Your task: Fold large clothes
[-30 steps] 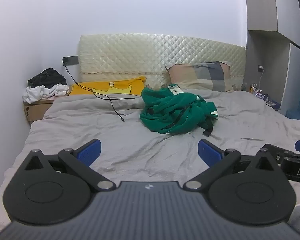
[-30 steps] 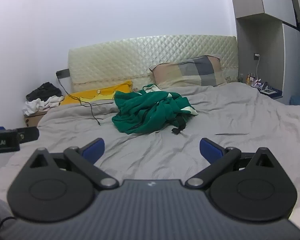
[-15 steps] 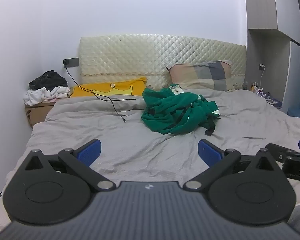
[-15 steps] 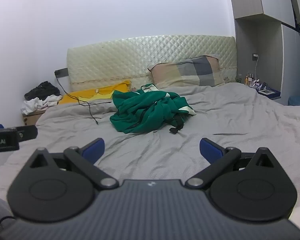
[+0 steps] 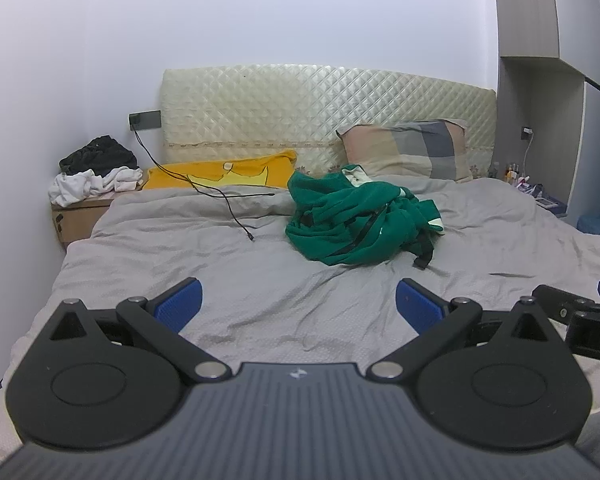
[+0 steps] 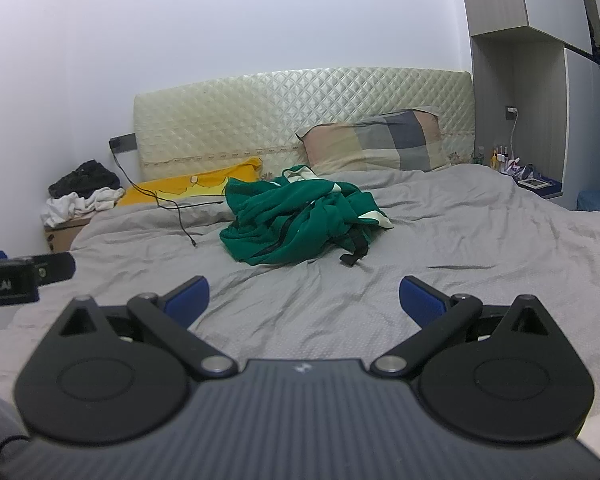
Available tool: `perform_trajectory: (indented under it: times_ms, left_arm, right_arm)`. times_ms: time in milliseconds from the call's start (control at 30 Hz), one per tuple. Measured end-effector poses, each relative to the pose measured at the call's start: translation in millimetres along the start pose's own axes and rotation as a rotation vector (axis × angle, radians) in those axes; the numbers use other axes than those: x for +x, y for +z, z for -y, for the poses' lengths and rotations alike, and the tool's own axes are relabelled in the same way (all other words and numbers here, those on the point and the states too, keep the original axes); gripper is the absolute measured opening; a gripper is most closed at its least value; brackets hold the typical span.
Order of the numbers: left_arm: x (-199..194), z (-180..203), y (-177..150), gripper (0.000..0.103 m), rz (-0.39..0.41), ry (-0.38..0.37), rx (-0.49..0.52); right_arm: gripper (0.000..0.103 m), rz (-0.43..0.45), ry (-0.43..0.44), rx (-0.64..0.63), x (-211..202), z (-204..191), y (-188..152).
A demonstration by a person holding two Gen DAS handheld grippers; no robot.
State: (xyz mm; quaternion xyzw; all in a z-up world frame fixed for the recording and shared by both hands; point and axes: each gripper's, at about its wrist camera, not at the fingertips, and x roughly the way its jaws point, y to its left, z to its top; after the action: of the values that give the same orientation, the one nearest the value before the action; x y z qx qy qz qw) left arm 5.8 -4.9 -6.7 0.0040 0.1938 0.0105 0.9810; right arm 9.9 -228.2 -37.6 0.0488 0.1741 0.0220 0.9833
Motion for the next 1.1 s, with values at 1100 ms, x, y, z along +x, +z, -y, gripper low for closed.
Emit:
perform_trajectory:
  times_ms: [1100]
  left_arm:
    - [-45.8,1.6,13.8,0.103,0.050,-0.029,-0.024]
  right_arm:
    - [0.103,0.029,0.018,0.023,-21.0,10.0,17.3]
